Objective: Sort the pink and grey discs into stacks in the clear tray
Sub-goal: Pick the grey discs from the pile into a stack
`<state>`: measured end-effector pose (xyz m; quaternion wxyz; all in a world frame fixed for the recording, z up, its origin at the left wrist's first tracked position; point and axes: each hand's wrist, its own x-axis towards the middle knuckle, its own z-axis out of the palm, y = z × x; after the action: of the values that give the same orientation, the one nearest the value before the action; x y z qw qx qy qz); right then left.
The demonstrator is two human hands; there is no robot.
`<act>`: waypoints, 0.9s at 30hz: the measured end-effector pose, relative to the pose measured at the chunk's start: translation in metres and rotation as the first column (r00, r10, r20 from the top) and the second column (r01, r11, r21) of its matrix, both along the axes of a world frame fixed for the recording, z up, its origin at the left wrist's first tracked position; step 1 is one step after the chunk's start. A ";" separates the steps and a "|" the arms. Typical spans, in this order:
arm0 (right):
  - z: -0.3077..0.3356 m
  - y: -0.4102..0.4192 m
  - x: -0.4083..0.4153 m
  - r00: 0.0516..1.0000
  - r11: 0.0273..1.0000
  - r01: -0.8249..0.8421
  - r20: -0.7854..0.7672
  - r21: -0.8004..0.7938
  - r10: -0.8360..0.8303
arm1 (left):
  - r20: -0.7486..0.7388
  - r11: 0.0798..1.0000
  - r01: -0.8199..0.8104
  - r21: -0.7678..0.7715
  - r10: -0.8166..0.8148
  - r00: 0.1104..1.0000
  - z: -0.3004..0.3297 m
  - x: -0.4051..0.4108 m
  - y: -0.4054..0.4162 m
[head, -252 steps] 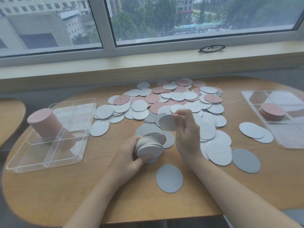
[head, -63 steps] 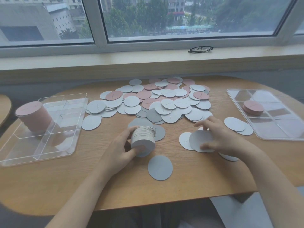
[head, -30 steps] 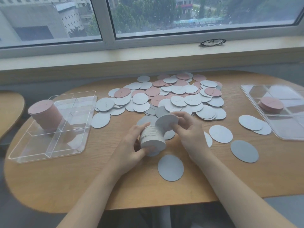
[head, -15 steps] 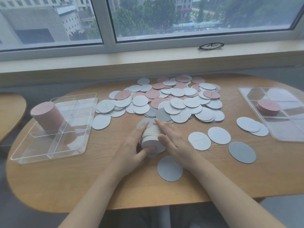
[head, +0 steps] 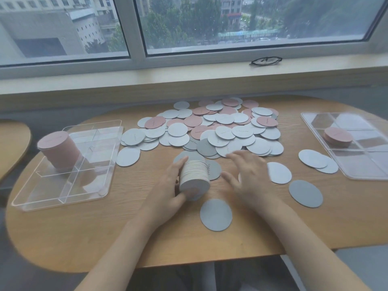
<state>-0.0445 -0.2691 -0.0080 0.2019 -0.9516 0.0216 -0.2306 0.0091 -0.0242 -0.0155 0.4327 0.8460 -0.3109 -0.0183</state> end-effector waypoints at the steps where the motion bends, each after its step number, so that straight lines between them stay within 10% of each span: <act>1: -0.001 -0.015 -0.007 0.993 0.993 0.114 -0.012 -0.040 -0.115 | -0.007 1.000 -0.003 -0.011 0.002 1.000 0.000 0.000 0.000; 5: 0.001 -0.060 -0.039 0.878 0.921 0.353 -0.283 -0.164 -0.387 | -0.010 1.000 0.002 -0.031 -0.003 1.000 0.002 0.000 0.001; 23: 0.026 -0.073 -0.049 0.984 0.950 0.091 -0.172 0.298 -0.041 | -0.036 0.999 -0.009 -0.052 0.007 0.999 0.003 -0.001 0.001; 27: 0.020 -0.052 -0.039 0.963 0.984 -0.065 -0.249 0.166 0.105 | -0.051 0.999 -0.008 -0.053 0.005 0.999 0.002 0.000 0.003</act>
<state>-0.0837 -0.3214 0.0117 0.2809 -0.9548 0.0246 -0.0941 0.0093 -0.0215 -0.0133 0.4631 0.8345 -0.2972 -0.0302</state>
